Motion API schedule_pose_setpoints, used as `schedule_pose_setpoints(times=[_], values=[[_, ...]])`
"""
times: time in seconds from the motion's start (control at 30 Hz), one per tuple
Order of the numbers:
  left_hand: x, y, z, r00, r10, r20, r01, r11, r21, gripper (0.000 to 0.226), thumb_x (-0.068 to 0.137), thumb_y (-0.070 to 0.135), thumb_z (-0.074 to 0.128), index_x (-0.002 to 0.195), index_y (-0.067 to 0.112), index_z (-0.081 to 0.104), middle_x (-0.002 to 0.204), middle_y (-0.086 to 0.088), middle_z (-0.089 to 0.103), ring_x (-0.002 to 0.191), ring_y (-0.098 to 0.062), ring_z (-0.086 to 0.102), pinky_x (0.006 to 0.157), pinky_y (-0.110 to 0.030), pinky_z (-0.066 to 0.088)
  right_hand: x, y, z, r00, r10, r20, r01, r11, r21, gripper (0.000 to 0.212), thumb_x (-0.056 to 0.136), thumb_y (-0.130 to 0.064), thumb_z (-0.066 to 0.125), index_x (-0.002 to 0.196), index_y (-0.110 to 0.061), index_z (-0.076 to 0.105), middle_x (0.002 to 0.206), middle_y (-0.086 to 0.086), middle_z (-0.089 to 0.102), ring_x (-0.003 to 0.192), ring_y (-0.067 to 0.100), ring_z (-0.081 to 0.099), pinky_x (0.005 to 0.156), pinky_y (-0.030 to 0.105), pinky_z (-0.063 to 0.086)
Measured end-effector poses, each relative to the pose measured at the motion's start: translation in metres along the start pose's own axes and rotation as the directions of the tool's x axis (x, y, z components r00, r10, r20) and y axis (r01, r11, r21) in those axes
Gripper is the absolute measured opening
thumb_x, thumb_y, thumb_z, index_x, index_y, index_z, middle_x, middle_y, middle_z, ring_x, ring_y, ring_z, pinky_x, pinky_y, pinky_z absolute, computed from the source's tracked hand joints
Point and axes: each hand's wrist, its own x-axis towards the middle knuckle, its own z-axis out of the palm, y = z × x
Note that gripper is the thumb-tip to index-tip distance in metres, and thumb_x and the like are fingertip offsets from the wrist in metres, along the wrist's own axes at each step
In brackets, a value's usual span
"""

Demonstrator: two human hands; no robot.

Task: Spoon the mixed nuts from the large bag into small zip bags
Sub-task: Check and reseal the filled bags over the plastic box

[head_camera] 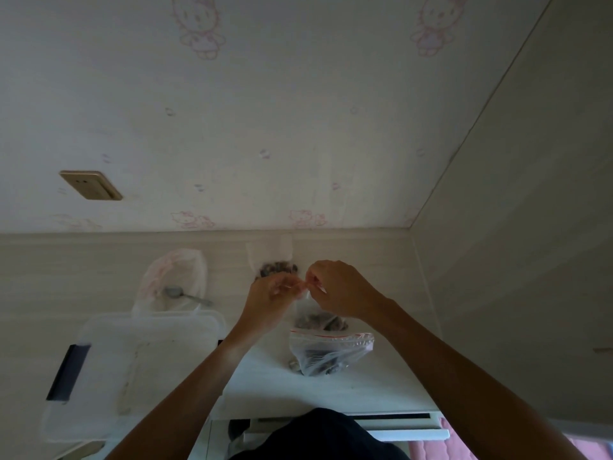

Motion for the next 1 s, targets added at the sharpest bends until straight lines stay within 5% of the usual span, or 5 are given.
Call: schedule_pose_setpoints(times=[0.2,0.53,0.7,0.87,1.0], values=[[0.0,-0.003,-0.007,0.998,-0.06,0.005,0.06,0.998,-0.019,0.006,0.094,0.02,0.075,0.089,0.017,0.079,0.082,0.007,0.079,0.082,-0.009,0.075,0.081,-0.02,0.057,-0.011,0.014,-0.004,0.999,-0.045,-0.022,0.044,0.998,-0.034,0.021,0.104,-0.024,0.049,0.098,-0.01,0.063,0.089,0.001,0.063,0.077,0.015,0.053,0.073,0.025,0.037],[-0.001,-0.004,-0.014,0.99,-0.137,-0.036,0.136,0.99,-0.023,0.008,0.094,0.019,0.076,0.094,0.013,0.081,0.089,0.002,0.08,0.088,-0.009,0.073,0.082,-0.017,0.051,-0.039,0.058,-0.01,0.999,-0.009,-0.032,0.009,1.0,-0.009,0.021,0.106,-0.026,0.052,0.103,-0.011,0.066,0.097,0.002,0.066,0.086,0.017,0.058,0.077,0.03,0.044],[-0.003,-0.004,-0.015,0.984,-0.18,-0.009,0.179,0.982,-0.069,0.009,0.095,0.022,0.075,0.095,0.015,0.081,0.091,0.004,0.081,0.089,-0.006,0.074,0.084,-0.017,0.051,-0.055,0.075,-0.007,0.987,0.132,-0.09,-0.103,0.956,0.274,0.016,0.101,-0.02,0.065,0.095,-0.009,0.075,0.091,0.004,0.074,0.085,0.019,0.068,0.081,0.033,0.052],[-0.009,-0.002,-0.014,0.978,-0.199,0.06,0.206,0.967,-0.147,0.014,0.098,0.02,0.07,0.093,0.012,0.08,0.095,0.001,0.081,0.094,-0.005,0.073,0.083,-0.009,0.048,-0.064,0.081,-0.004,0.941,0.336,-0.029,-0.243,0.735,0.633,0.021,0.088,-0.025,0.078,0.067,-0.026,0.076,0.072,-0.002,0.077,0.071,0.009,0.069,0.073,0.023,0.05],[-0.018,-0.003,-0.012,0.97,-0.217,0.111,0.236,0.948,-0.215,0.019,0.1,0.009,0.064,0.093,-0.001,0.077,0.093,-0.011,0.08,0.089,-0.012,0.075,0.081,-0.011,0.051,-0.073,0.083,-0.001,0.917,0.399,0.014,-0.268,0.59,0.762,0.02,0.082,-0.033,0.079,0.066,-0.023,0.08,0.074,-0.001,0.078,0.073,0.005,0.072,0.076,0.014,0.052]])
